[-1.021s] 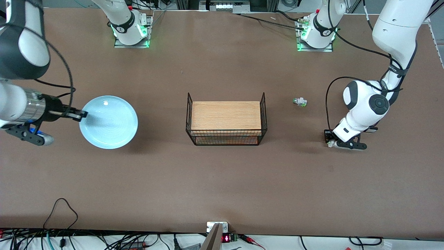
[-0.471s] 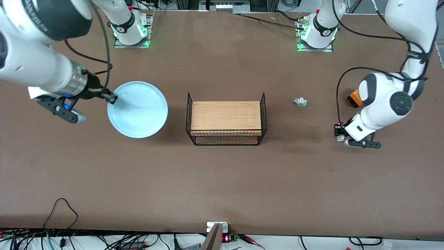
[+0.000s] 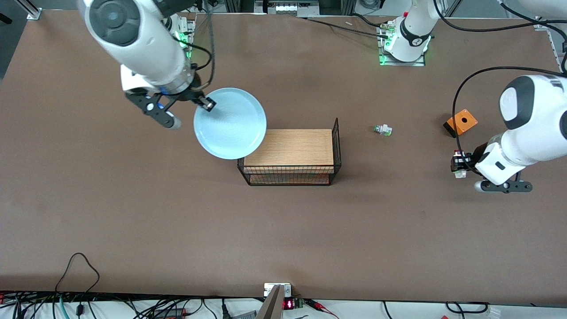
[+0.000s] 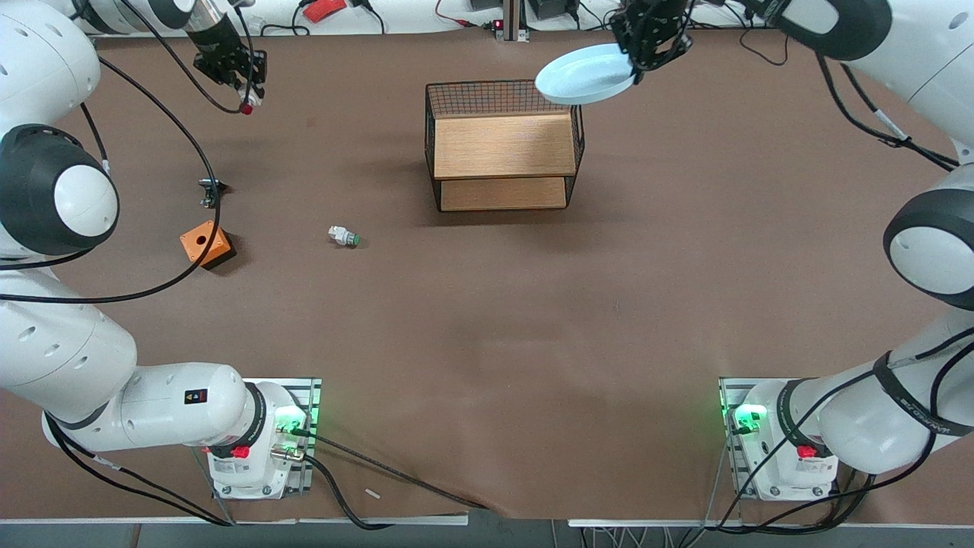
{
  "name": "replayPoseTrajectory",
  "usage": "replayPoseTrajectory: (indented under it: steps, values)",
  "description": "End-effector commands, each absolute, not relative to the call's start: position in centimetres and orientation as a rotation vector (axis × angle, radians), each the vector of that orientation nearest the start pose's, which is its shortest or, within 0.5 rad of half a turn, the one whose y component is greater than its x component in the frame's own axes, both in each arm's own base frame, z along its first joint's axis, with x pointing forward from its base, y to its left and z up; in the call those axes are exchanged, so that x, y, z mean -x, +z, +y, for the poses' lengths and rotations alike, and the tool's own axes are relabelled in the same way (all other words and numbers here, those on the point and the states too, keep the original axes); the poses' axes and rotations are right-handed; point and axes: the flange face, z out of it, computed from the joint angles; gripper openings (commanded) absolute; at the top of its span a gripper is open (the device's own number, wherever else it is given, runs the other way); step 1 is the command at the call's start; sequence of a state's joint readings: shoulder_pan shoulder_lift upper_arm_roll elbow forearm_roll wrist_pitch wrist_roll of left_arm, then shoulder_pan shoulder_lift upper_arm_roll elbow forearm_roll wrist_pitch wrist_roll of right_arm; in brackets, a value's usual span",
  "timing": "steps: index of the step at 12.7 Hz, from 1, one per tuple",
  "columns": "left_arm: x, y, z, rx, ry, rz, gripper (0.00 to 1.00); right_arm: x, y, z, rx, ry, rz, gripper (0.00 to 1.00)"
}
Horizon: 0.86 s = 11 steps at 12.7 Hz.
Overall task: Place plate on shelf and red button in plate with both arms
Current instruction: 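Lift the pale blue plate with the right gripper and carry it toward the basket, then lower the plate onto the wooden board inside the wire basket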
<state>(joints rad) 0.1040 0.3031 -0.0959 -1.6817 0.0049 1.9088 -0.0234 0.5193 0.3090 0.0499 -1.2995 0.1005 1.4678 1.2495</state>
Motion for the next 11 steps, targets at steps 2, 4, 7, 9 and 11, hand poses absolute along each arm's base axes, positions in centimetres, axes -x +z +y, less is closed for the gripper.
replayPoseTrajectory:
  steps: [2,4,7,9,11]
  values:
    - [-63.7,46.6,0.7,3.117,0.113,-0.119,0.0,-50.5,54.0,38.9,2.98,0.25,1.142,0.0]
    - [-63.6,48.3,0.6,3.112,0.086,-0.202,0.0,-49.5,51.9,40.9,2.972,0.232,1.19,0.01]
    - [-63.1,49.7,0.6,3.107,0.066,-0.258,0.0,-48.3,48.8,44.2,3.022,0.162,1.188,0.01]
    - [-62.9,49.9,0.6,3.098,0.077,-0.324,0.0,-48.4,47.2,45.8,2.972,0.133,1.27,0.01]
    - [-62.8,49.8,0.5,3.088,0.082,-0.416,0.0,-47.7,46.0,47.4,2.956,0.118,1.292,0.01]
